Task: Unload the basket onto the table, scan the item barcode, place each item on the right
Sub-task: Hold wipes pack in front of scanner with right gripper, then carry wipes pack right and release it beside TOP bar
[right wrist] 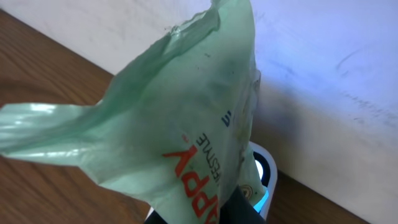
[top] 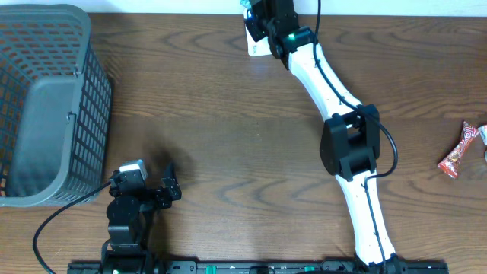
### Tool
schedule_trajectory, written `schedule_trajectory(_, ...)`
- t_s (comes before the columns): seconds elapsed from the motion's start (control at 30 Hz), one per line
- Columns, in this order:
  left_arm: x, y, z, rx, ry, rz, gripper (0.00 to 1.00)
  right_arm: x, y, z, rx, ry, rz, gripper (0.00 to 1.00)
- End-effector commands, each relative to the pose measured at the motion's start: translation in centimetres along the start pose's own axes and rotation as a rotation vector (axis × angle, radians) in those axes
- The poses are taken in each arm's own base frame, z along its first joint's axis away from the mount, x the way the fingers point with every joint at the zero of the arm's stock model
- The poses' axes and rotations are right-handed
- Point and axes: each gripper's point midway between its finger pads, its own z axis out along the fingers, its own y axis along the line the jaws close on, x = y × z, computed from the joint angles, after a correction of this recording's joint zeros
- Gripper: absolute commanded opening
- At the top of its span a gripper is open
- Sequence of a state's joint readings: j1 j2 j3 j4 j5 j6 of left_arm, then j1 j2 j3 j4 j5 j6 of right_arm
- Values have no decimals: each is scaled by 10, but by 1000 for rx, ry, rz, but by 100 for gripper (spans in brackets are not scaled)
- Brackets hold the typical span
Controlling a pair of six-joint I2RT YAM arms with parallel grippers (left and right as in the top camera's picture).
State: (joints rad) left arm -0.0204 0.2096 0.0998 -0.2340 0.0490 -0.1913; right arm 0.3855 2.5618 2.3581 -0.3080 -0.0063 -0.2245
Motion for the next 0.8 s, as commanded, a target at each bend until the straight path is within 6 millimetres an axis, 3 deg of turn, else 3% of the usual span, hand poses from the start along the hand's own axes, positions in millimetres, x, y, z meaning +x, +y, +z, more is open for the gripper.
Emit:
schedule_trajectory(0.0,12,6,3,-21,27,-11,98,11,0,12,23,14,-37,1)
schedule_trajectory(0.13,12,6,3,-21,27,-11,98,29,1,20,73,64,-85,1)
schedule_trajectory(0.47,12,6,3,-21,27,-11,98,44,6,17,126,155,-157,1)
schedule_trajectory(0.6,12,6,3,-21,27,-10,98,48,-4,-10,247,296,-228,1)
schedule_trajectory(0.77,12,6,3,-21,27,-10,98,40,-17,-75,363,470,-185,1)
